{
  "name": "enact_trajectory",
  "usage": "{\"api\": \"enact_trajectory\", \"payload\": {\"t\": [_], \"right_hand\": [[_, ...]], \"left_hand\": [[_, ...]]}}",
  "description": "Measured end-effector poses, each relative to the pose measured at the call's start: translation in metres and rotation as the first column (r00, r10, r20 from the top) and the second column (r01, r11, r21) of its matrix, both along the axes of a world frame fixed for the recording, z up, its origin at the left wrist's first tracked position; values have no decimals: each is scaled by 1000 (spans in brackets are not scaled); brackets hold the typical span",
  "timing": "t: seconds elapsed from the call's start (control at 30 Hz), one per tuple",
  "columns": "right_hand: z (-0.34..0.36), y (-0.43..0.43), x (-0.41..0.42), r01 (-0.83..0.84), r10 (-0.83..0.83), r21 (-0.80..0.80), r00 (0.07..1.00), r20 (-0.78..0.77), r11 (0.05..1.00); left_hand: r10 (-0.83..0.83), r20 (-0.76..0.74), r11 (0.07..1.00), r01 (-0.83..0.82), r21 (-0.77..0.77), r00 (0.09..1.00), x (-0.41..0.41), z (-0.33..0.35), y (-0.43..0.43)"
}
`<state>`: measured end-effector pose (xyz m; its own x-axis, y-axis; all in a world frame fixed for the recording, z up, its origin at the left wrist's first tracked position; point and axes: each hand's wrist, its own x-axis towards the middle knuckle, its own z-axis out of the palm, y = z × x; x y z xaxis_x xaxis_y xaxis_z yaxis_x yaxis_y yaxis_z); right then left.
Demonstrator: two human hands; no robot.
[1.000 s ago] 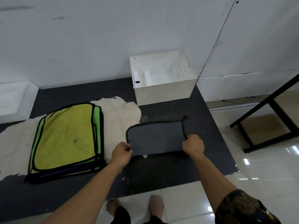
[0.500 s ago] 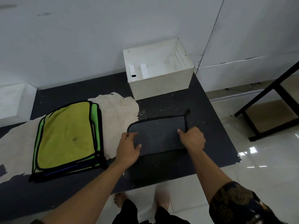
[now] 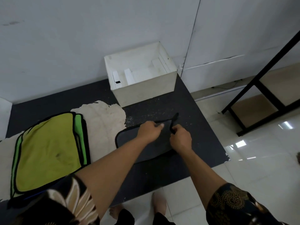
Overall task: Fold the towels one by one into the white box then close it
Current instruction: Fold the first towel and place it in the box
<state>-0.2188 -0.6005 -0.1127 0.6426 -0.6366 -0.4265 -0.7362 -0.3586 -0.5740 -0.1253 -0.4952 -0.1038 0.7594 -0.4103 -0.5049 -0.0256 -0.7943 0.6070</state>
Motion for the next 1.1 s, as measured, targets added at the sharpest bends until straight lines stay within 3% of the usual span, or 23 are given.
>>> {"api": "enact_trajectory", "payload": {"t": [0.1, 0.2, 0.37, 0.53, 0.7, 0.8, 1.1], "right_hand": [[4, 2, -3, -65, 65, 2, 989, 130, 998], [7, 5, -3, -147, 152, -35, 966, 209, 988], [9, 10, -2, -285, 307, -128, 929, 208, 950], [12, 20, -11, -232, 264, -150, 931, 251, 961], [1, 32, -19, -184, 214, -189, 965, 153, 965], [-2, 41, -19, -189, 229, -206, 954, 195, 960], [-9, 56, -26, -93, 138, -182, 958, 250, 979]], "left_hand": [[153, -368, 980, -188, -61, 917, 5, 5, -25], [234, -433, 952, -296, -81, 871, 9, 3, -35], [358, -491, 890, -449, -77, 795, 15, 1, -43], [408, -313, 897, -441, -40, 858, 25, -6, -30], [454, -217, 864, -486, -130, 864, 30, -5, -6], [429, -150, 877, -450, -166, 891, 33, -5, 14], [375, -267, 849, -445, -285, 888, 31, 6, 49]]}}
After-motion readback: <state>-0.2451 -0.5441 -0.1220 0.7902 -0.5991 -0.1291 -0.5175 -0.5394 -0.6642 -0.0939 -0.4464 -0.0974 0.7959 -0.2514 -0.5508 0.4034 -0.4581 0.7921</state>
